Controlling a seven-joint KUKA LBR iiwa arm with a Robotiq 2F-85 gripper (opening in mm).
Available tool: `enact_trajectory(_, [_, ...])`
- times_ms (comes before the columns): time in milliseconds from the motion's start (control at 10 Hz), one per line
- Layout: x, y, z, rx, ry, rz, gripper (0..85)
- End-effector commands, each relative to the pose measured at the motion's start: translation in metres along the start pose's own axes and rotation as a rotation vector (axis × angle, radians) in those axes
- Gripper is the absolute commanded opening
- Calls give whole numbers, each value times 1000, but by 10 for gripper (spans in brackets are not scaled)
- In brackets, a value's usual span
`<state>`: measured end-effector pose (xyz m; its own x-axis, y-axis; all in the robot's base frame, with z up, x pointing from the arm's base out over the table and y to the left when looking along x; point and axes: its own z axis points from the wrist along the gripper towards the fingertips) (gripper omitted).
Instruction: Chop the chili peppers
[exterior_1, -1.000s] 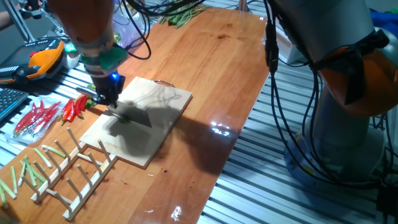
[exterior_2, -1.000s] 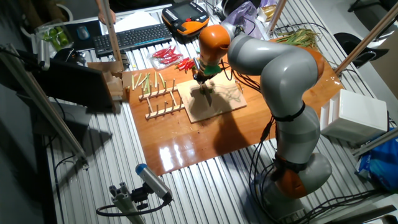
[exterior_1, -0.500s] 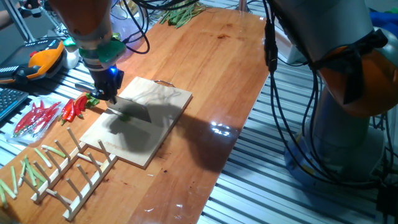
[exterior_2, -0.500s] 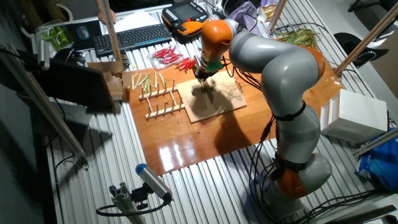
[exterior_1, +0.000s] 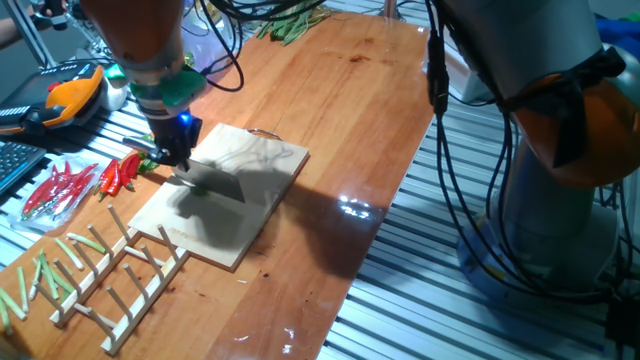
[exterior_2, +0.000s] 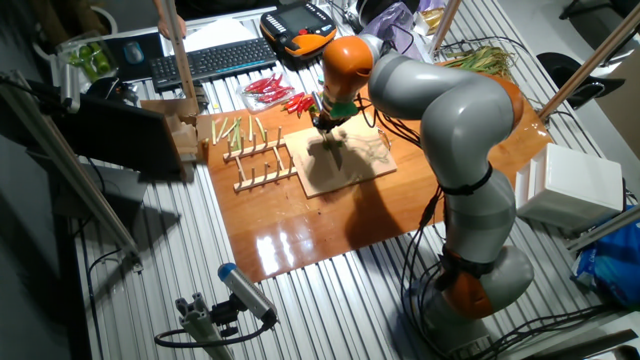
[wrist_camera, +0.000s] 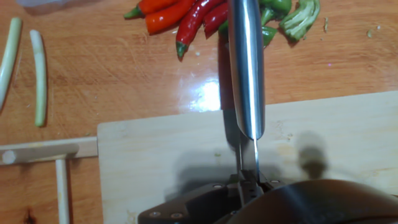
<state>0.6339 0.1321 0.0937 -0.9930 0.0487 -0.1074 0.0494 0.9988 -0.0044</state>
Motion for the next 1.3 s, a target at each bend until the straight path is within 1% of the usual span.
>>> enact_trajectory(0, [1,-1,2,-1,-4,0,0])
enact_trajectory(200, [7,1,7,0,-17,3,0])
enact_trajectory(500, [16,4,9,-2,-19,13,0])
enact_trajectory(600, [21,5,11,-1,-21,19,0])
enact_trajectory(700, [21,6,11,4,-21,20,0])
enact_trajectory(900, [15,4,9,6,-21,13,0])
enact_trajectory(1100, [2,1,7,8,-26,4,0])
enact_trajectory(1200, [-2,-1,7,8,-30,-1,0])
